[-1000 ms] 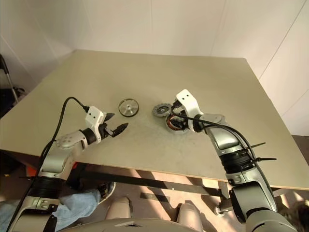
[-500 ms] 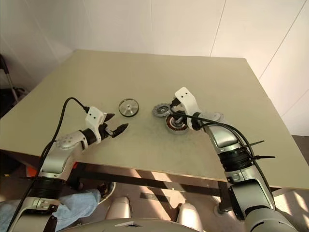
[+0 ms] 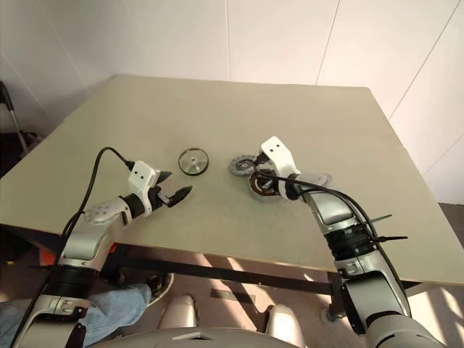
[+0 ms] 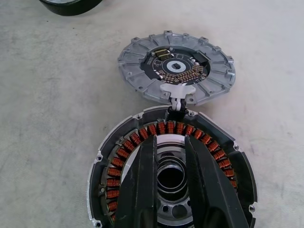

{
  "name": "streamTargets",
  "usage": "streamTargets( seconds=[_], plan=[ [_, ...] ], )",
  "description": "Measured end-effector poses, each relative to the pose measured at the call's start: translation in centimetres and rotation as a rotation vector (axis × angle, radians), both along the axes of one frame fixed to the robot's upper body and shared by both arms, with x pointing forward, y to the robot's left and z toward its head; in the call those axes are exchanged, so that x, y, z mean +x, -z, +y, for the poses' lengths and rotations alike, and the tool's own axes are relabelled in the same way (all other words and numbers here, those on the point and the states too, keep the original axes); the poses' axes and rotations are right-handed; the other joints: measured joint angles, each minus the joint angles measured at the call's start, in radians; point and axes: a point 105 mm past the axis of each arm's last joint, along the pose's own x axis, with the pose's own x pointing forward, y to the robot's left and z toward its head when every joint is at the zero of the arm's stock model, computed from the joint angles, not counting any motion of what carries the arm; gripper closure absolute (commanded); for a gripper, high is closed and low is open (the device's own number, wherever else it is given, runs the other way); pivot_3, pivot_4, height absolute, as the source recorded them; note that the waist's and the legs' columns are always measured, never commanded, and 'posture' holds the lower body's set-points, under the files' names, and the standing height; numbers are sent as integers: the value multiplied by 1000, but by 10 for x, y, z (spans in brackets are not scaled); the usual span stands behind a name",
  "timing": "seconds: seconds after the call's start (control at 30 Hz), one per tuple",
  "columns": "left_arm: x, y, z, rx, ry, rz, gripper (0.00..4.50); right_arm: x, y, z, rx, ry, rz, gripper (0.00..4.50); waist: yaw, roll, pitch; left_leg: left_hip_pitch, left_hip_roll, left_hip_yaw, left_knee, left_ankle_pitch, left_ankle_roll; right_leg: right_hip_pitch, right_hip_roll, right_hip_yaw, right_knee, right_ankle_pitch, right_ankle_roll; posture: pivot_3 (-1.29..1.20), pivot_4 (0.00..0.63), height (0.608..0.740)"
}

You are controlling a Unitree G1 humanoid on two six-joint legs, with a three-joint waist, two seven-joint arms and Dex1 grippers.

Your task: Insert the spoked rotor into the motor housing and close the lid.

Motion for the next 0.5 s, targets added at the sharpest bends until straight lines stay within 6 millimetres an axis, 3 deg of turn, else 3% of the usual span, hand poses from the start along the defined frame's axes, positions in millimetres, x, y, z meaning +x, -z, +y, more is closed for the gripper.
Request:
streamTargets(
  seconds=[0.33, 0.5],
  plan=[
    [0, 0, 0, 1, 0, 1, 0, -7, 2, -8, -13, 5, 3, 3546, 4, -1, -1, 1, -1, 0, 1, 0, 0, 4, -1, 0, 0, 0, 0, 0, 0, 740],
    [0, 2, 1, 2, 0, 8, 0, -11, -14, -4, 63, 10, 30, 3546, -1, 0, 0, 1, -1, 0, 1, 0, 0, 1, -1, 0, 1, 0, 1, 0, 0, 740]
  ],
)
